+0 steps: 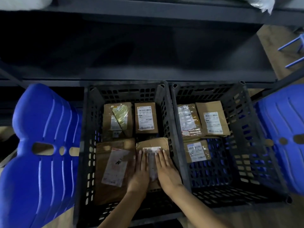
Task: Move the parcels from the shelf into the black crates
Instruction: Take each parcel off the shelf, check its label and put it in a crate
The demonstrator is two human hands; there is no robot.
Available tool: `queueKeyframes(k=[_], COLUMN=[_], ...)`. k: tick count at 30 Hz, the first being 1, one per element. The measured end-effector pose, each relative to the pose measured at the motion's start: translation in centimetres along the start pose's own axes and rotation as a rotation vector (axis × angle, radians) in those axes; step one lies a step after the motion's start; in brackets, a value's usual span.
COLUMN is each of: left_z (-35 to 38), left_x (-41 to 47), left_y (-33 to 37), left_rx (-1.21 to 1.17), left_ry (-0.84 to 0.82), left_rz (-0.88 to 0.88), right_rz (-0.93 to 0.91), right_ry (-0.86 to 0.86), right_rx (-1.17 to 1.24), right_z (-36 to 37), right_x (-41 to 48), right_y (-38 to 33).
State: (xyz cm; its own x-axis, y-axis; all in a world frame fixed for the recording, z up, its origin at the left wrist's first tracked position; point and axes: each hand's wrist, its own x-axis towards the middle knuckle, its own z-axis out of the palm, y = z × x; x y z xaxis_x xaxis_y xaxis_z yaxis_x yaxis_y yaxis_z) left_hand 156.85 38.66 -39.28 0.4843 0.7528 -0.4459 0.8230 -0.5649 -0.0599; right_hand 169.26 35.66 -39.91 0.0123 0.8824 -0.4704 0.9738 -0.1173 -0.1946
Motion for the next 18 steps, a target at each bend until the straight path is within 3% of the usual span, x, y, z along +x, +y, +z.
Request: queueKeyframes(k=[3,4,6,8,11,13,14,15,17,18], left_z=[0.0,0.3,1.2,1.9,2.8,1.8,1.6,2.9,4.3,4.1], left_x=[0.8,1.2,2.1,1.9,2.4,1.9,2.0,3.0,4.9,4.7], left_y=[0.5,0.7,0.9,0.7,1.2,1.3,1.9,1.8,1.3,1.2], left_rx=[0.059,-0.023,-0.181,-0.237,-0.298,-0.372,-0.416,-0.170,0.048,0.022], left_ry=[-0.077,-0.086,0.046,0.053,-0.044,-0.310,-0.304,-0.186,-0.013,-0.183], left_rz=[0.090,0.053,-0.054,-0.007,-0.092,-0.202,-0.111,0.093,0.213,0.153], right_rz=[-0.019,-0.024,-0.020,-0.012,0.072,0.104,0.124,0.153,0.117,0.096], right_ry=[-0.035,-0.046,-0.064,-0.077,-0.062,-0.070,-0.100,-0.119,-0.135,-0.162], right_rx=[-0.056,-0.086,-0.113,-0.081,0.167,0.212,0.214,0.226,0.199,0.166], right_z=[0.4,0.7,1.5,2.2,2.5,2.9,3.0,3.2,3.6,3.7], right_x=[0.8,1.1,1.8,2.2,2.6,3.3,3.5,3.9,4.3,4.5], right_y=[0.1,0.2,0.4,0.5,0.4,0.6,0.6,0.7,0.5,0.5])
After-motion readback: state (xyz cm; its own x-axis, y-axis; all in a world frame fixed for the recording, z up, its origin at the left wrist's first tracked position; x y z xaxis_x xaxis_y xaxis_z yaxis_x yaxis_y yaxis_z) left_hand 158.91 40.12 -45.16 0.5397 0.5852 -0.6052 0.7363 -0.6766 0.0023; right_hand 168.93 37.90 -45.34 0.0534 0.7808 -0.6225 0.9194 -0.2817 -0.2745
